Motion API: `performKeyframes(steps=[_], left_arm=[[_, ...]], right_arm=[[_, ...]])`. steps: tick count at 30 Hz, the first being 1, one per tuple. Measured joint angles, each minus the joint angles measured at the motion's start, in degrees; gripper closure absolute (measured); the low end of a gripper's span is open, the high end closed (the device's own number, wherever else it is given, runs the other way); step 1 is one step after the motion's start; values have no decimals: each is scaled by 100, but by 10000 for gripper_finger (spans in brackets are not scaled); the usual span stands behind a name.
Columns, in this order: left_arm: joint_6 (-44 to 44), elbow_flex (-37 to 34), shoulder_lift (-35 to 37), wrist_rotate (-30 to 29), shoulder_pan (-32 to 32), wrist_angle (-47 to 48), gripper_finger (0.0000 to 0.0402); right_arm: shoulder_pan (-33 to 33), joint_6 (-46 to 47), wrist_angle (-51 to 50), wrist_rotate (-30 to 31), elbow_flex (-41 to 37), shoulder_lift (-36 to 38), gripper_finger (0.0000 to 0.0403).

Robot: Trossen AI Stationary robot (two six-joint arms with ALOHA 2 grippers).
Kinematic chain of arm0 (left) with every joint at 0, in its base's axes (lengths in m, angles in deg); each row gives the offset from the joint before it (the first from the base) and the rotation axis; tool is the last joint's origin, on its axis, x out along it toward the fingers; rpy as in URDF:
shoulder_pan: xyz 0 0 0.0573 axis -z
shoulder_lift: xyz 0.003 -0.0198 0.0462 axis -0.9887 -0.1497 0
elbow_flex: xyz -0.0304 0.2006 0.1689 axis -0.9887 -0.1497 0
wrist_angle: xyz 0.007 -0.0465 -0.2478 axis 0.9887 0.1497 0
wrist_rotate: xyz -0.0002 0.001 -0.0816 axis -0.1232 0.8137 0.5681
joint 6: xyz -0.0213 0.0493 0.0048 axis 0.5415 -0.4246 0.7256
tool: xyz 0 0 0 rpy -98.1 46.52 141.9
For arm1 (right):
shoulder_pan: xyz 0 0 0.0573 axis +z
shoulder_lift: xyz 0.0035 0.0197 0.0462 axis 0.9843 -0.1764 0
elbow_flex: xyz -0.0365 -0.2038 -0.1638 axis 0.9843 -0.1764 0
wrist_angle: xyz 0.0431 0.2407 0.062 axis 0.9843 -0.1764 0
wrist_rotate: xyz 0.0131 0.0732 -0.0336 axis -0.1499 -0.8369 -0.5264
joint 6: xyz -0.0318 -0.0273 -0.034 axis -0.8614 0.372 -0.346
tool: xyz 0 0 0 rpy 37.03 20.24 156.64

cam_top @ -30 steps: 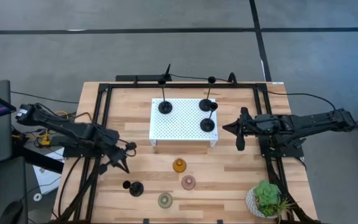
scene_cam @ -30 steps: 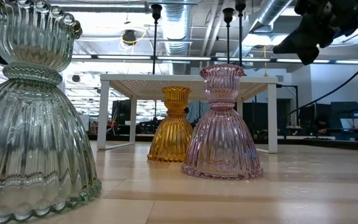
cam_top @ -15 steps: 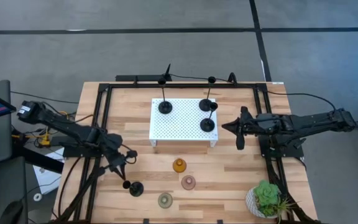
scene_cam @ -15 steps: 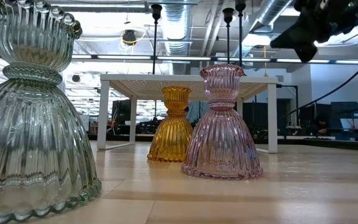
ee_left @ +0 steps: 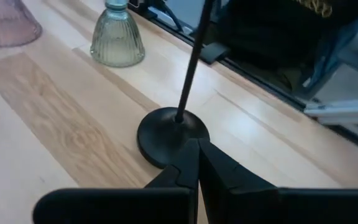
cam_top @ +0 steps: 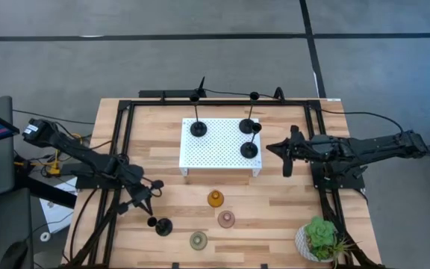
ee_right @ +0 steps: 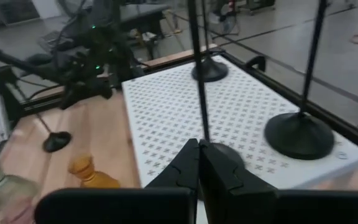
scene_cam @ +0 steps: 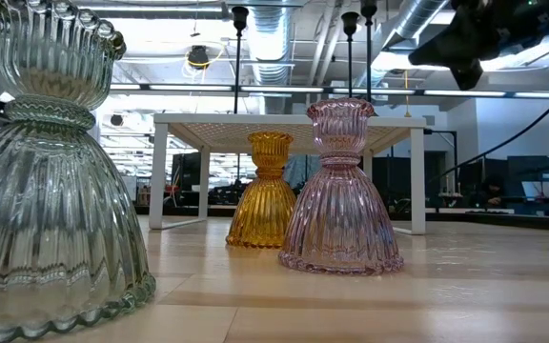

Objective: Pick & Place candle stick holders
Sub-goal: Align the black candle holder with the other black candle holder on the shelf

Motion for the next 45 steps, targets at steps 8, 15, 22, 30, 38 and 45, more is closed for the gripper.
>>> performKeyframes(steps=[8, 15, 22, 30, 38, 45], left_arm=[[468, -134, 0, -8, 0, -161, 396], [356, -137, 0, -134, 0, -791, 370], [258, -137, 0, -134, 0, -1170, 312], [350, -137, -364, -318, 7, -1411, 251], [323, -137, -1365, -329, 562, -2740, 231], [320, -113, -2150, -1073, 887, -3498, 239]], right_arm=[[0, 105, -2, 78, 0, 0, 403], [0, 109, -4, 78, 0, 0, 403], [0, 256, -7, 80, 0, 0, 403], [0, 256, -9, 78, 0, 0, 403], [0, 256, -9, 78, 0, 0, 403], [0, 256, -9, 78, 0, 0, 403]])
